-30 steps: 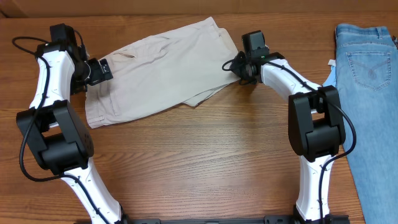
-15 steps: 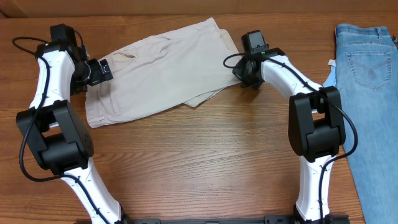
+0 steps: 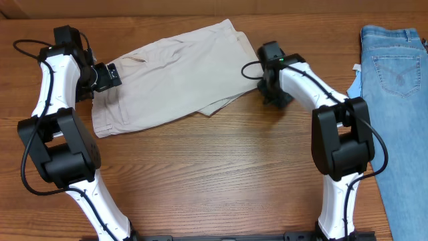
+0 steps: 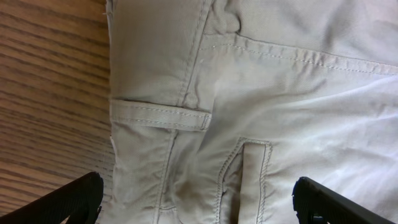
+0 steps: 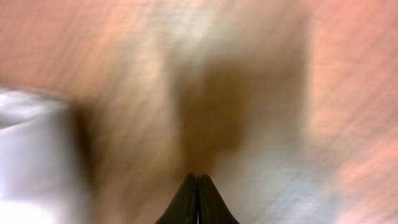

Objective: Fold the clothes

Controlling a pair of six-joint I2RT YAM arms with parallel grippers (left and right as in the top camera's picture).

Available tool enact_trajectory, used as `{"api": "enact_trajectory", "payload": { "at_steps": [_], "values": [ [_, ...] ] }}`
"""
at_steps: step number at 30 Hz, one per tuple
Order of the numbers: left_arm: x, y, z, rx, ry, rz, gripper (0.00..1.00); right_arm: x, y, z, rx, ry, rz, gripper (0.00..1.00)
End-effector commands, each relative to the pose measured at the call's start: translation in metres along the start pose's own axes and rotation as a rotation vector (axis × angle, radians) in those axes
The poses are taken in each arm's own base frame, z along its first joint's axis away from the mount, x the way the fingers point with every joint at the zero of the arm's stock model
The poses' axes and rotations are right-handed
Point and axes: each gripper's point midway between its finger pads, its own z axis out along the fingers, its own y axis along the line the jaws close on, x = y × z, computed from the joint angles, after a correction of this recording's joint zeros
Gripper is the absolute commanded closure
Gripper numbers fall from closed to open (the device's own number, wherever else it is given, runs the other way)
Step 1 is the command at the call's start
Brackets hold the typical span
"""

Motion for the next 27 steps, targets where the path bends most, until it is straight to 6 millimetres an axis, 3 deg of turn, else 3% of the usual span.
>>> {"api": "enact_trajectory", "payload": {
  "at_steps": [1,3,6,12,16,19,22,27],
  "values": [
    [-0.007,-0.004,-0.001,0.012,-0.016,-0.006,0.0,-0.008,0.057,-0.071,-0.253,-0.127,-0.231,0.96],
    [-0.007,-0.005,-0.001,0.012,-0.017,-0.005,0.0,-0.008,0.081,-0.088,-0.361,-0.159,-0.304,0.96],
    [-0.007,-0.004,-0.001,0.011,-0.017,-0.005,0.0,-0.013,0.101,-0.1,-0.452,-0.193,-0.304,0.96],
    [-0.007,-0.005,-0.001,0.012,-0.017,-0.005,0.0,-0.023,0.128,-0.105,-0.572,-0.23,-0.294,0.96],
    [-0.007,-0.004,-0.001,0.011,-0.015,-0.005,0.0,-0.019,0.139,-0.084,-0.595,-0.213,-0.297,0.96],
    [-0.007,-0.004,-0.001,0.011,-0.015,-0.005,0.0,-0.009,0.142,-0.057,-0.587,-0.175,-0.31,0.96],
    [-0.007,-0.004,-0.001,0.011,-0.016,-0.005,0.0,0.001,0.144,-0.029,-0.577,-0.136,-0.321,0.96],
    [-0.007,-0.004,-0.001,0.011,-0.015,-0.005,0.0,0.004,0.14,-0.002,-0.568,-0.093,-0.318,0.96]
  ]
}}
